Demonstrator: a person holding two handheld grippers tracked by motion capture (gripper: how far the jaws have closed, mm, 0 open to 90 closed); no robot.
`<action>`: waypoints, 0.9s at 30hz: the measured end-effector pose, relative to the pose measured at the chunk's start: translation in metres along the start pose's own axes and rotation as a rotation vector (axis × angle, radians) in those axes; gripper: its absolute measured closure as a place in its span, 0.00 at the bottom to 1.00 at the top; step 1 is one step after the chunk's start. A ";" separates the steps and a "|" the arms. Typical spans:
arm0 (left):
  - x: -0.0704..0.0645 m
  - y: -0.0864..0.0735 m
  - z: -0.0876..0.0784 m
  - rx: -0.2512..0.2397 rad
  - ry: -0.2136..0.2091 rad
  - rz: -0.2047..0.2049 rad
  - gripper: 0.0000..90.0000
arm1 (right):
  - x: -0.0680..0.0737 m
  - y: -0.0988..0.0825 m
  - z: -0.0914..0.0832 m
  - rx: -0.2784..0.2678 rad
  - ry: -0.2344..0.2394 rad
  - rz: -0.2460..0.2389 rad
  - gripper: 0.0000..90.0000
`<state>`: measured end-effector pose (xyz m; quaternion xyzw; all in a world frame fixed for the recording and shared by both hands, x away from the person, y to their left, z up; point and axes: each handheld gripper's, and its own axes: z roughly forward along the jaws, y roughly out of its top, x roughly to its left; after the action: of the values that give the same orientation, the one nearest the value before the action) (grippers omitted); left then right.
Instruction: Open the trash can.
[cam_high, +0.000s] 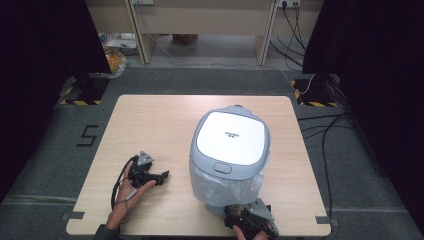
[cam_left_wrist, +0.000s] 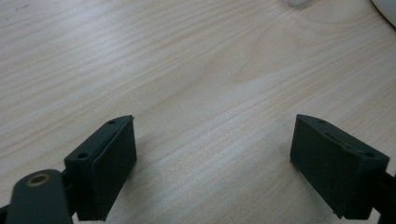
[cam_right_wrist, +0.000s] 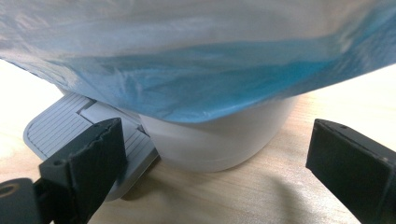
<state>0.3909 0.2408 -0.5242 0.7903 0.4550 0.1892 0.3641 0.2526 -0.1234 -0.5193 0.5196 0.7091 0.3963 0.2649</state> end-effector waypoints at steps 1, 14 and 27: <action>0.000 0.000 0.000 -0.001 0.000 -0.001 0.15 | 0.000 0.001 0.000 0.003 -0.010 -0.006 0.05; 0.000 0.000 0.000 0.000 0.000 0.000 0.15 | -0.003 0.006 0.007 0.013 -0.038 -0.021 0.04; 0.000 0.000 0.000 0.000 0.000 0.001 0.15 | -0.011 0.013 0.018 0.026 -0.052 -0.031 0.02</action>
<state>0.3909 0.2407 -0.5243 0.7905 0.4546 0.1895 0.3641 0.2767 -0.1270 -0.5189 0.5218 0.7151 0.3693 0.2827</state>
